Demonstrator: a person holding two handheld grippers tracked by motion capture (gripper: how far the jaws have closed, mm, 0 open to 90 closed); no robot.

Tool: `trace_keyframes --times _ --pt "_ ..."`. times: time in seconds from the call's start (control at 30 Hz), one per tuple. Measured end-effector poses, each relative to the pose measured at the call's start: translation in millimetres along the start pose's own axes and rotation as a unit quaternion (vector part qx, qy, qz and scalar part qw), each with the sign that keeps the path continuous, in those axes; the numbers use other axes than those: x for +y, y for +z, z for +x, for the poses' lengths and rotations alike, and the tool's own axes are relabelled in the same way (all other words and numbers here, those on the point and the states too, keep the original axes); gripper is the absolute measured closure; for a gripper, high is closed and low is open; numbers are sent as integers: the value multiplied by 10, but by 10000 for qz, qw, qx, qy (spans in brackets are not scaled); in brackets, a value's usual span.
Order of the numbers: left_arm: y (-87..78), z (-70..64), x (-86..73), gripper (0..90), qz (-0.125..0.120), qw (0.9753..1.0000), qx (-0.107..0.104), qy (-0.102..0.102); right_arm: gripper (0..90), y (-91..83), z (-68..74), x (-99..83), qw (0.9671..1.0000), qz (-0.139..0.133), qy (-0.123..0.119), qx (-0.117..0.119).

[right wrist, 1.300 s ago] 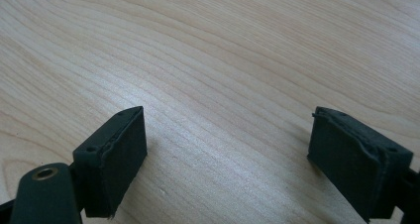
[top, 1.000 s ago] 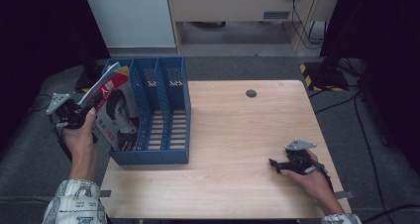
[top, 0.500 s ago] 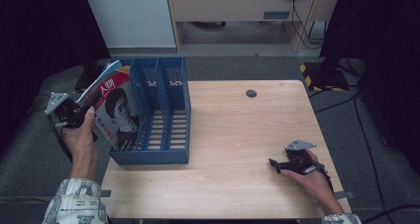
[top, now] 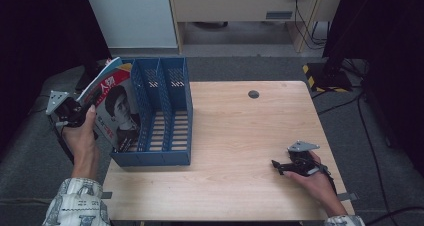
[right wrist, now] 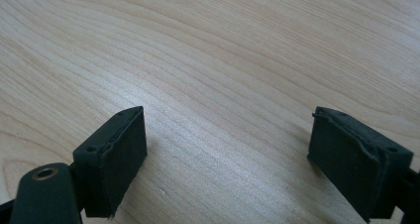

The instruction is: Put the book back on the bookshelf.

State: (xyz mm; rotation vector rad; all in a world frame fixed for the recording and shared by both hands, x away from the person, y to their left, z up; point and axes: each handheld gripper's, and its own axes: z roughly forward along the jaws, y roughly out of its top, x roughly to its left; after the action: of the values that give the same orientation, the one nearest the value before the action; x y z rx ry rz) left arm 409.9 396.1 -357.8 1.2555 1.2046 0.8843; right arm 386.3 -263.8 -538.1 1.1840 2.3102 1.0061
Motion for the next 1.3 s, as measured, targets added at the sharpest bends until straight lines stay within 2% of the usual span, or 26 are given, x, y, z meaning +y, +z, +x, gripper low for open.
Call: trace_keyframes --times 0.27,0.4,1.3 --pt "84 21 -50 866 -82 10000 32 -34 151 1 1 0 10000 -5 10 -5" --pt "99 33 -81 866 -38 10000 29 -24 151 0 1 0 10000 -2 3 -3" --pt "81 46 -192 858 58 10000 -21 -75 151 0 2 -1 10000 -5 3 -15"
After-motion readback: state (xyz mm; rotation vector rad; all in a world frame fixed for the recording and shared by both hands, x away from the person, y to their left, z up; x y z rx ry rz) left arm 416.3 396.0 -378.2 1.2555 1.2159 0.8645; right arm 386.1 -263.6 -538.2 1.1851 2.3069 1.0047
